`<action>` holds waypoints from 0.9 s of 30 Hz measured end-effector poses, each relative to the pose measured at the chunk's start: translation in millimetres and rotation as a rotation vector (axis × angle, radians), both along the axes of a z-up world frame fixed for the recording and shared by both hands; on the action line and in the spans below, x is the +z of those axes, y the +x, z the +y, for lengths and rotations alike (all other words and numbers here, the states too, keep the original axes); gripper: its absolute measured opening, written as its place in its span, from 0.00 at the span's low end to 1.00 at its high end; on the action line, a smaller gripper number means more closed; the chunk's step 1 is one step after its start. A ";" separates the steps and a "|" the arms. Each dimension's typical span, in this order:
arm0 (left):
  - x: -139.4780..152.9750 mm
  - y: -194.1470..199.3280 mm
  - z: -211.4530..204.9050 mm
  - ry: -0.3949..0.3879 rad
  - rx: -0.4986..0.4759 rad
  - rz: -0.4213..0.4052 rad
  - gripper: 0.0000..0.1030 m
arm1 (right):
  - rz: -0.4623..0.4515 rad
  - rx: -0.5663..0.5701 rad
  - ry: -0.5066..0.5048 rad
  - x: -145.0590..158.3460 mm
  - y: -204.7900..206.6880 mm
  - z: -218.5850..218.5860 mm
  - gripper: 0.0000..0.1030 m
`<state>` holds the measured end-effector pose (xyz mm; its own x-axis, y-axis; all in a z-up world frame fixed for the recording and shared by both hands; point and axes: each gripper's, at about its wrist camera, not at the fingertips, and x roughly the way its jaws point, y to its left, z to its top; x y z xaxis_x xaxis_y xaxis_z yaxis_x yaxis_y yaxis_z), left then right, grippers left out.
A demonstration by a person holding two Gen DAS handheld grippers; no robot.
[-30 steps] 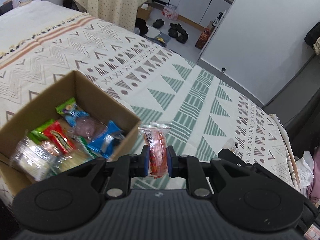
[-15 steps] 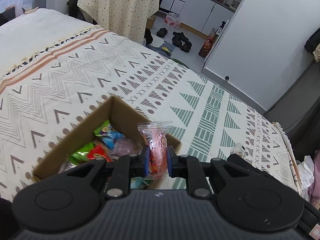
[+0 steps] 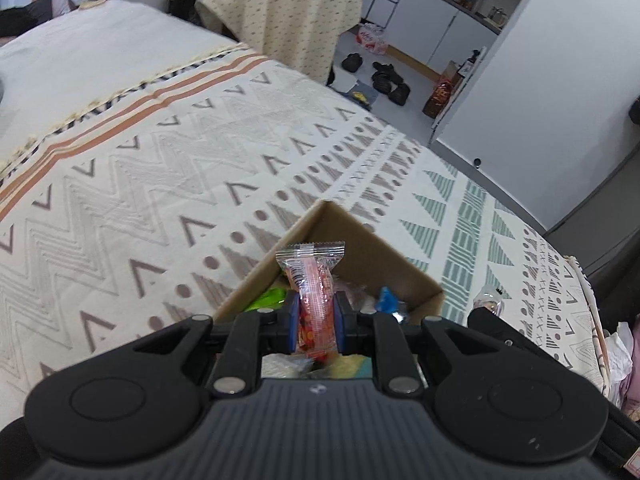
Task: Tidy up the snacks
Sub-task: 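Carry both held snacks over the cardboard box, then open both grippers to drop the snacks into the box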
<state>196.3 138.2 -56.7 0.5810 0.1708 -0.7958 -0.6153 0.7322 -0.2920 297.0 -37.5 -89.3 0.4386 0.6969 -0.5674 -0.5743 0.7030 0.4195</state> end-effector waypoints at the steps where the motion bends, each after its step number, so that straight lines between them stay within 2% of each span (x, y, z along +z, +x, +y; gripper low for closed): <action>1: -1.6 -2.5 3.3 -0.006 -0.001 0.004 0.16 | -0.005 0.005 -0.009 -0.2 -2.0 4.2 0.18; 9: -11.9 -4.6 16.4 -0.079 -0.054 0.012 0.17 | 0.002 0.030 -0.056 -4.4 -13.1 24.9 0.18; 16: -8.5 -7.9 26.1 -0.098 -0.055 0.015 0.30 | 0.035 0.038 -0.077 -6.3 -30.3 34.2 0.18; 19: -4.2 -12.2 31.2 -0.097 -0.055 0.009 0.38 | 0.050 0.041 -0.089 -7.7 -41.4 39.2 0.18; 23: 2.9 -21.2 35.6 -0.080 -0.065 -0.001 0.53 | 0.082 0.036 -0.094 -8.8 -52.4 41.5 0.20; 27: 8.9 -25.7 39.7 -0.074 -0.106 0.000 0.66 | 0.110 0.006 -0.050 -1.7 -59.5 35.9 0.32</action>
<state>170.6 177.9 -47.8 0.5929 0.0492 -0.8037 -0.5354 0.7697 -0.3478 237.5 -1.6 -91.0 0.3679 0.6686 -0.6462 -0.5307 0.7217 0.4445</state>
